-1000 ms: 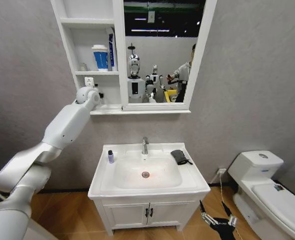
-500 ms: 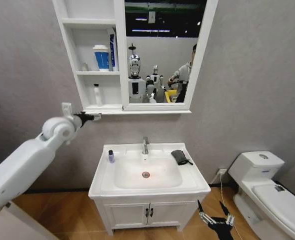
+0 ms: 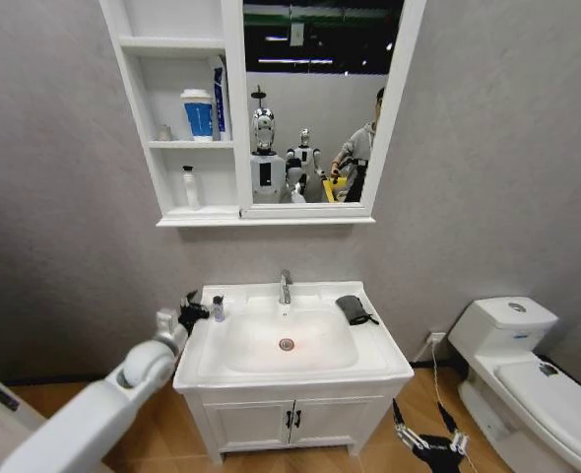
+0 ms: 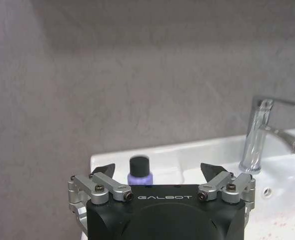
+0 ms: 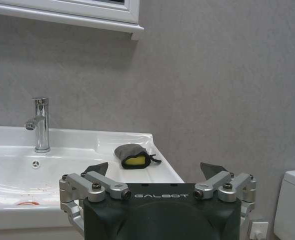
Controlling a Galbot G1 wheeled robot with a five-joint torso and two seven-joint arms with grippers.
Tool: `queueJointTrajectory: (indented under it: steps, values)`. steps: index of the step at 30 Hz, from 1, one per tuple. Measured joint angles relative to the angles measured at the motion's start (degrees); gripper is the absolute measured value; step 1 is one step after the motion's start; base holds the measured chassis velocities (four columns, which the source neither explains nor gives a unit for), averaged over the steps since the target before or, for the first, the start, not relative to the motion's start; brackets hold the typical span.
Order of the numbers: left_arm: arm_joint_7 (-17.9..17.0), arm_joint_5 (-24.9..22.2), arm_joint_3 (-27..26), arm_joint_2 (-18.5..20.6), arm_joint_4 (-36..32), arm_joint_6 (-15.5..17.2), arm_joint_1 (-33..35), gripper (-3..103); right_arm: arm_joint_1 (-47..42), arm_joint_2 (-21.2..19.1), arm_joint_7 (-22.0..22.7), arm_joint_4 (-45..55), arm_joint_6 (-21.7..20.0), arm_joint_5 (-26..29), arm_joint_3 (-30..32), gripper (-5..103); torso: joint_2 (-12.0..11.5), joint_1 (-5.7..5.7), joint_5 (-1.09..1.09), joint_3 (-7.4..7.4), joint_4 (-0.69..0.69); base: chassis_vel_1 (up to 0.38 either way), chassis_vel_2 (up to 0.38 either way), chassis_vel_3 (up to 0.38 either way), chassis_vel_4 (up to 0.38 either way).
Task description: Move facial cleanser and shampoo from washbasin to cabinet, then wipe washbasin with towel.
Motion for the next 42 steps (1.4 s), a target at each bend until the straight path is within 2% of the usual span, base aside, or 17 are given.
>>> queueJointTrajectory:
  steps: [2,9,11,19,25,30,33,34,37,39,40,41,42]
  values:
    - [-0.3,1.7,0.2,-3.1,3.4,-0.4,-0.8,97,-0.3,-0.1,0.2,0.2,0.0,0.2,0.0,100,0.0,0.00,-0.03,0.00,-0.01,0.000,0.000,0.000,0.000]
    - [-0.2,4.6,1.5,-7.6,10.2,-0.4,-4.4,98,-0.2,-1.2,0.2,0.6,-0.5,1.1,0.7,100,0.0,0.01,0.00,0.00,-0.01,0.000,0.000,0.000,0.000]
    - [0.1,7.4,1.5,-9.7,13.8,-1.3,-5.8,98,-0.4,-1.6,0.2,0.6,-0.5,1.7,1.4,100,0.0,0.01,-0.01,0.00,-0.01,0.000,0.000,0.000,0.000]
    - [0.8,10.9,1.5,-13.4,22.3,-3.2,-9.7,98,-0.6,-2.2,0.2,-0.2,-0.5,3.4,3.5,100,0.0,0.01,-0.02,0.01,-0.01,0.000,0.000,0.000,0.000]
    - [1.0,11.1,2.4,-15.0,26.1,-3.3,-12.7,101,-0.2,-2.5,0.2,-0.8,-0.7,3.6,3.8,100,0.0,0.01,-0.01,0.01,-0.01,0.000,0.000,0.000,0.000]
    - [0.9,11.1,3.1,-16.9,30.1,-3.1,-16.0,96,0.2,-2.5,0.2,-0.9,-1.2,3.7,3.8,100,0.0,0.02,-0.02,0.01,-0.01,0.000,0.000,0.000,0.000]
    - [0.4,11.0,3.1,-18.2,32.1,-2.1,-17.4,80,0.2,-2.4,0.2,-0.9,-1.3,3.9,3.9,100,0.0,0.02,-0.02,0.01,-0.01,0.000,0.000,0.000,0.000]
    - [0.4,11.0,3.1,-18.2,32.1,-2.1,-17.4,80,0.2,-2.4,0.2,-0.9,-1.3,3.9,3.9,100,0.0,0.02,-0.02,0.01,-0.01,0.000,0.000,0.000,0.000]
    - [0.4,11.1,2.9,-19.1,33.6,-2.3,-18.0,64,0.3,-2.5,0.2,-1.2,-1.3,4.2,4.3,100,0.0,0.01,-0.02,0.01,-0.01,0.000,0.000,0.000,0.000]
    - [0.4,11.1,2.9,-19.1,33.7,-2.4,-18.0,64,0.3,-2.5,0.2,-1.3,-1.3,4.2,4.3,100,0.0,0.02,-0.02,0.01,-0.01,0.000,0.000,0.000,0.000]
    - [0.4,11.1,2.8,-19.1,33.7,-2.4,-17.9,53,0.4,-2.5,0.3,-1.4,-1.3,4.4,4.4,100,0.0,0.01,-0.02,0.00,-0.01,0.000,0.000,0.000,0.000]
    - [0.4,11.1,2.8,-19.1,33.7,-2.4,-17.9,53,0.4,-2.5,0.3,-1.4,-1.3,4.4,4.4,100,0.0,0.01,-0.02,0.00,-0.01,0.000,0.000,0.000,0.000]
    - [0.5,11.1,2.8,-19.1,33.5,-2.5,-17.8,48,0.5,-2.5,0.3,-1.5,-1.3,4.4,4.4,100,0.0,0.01,-0.01,0.01,-0.01,0.000,0.000,0.000,0.000]
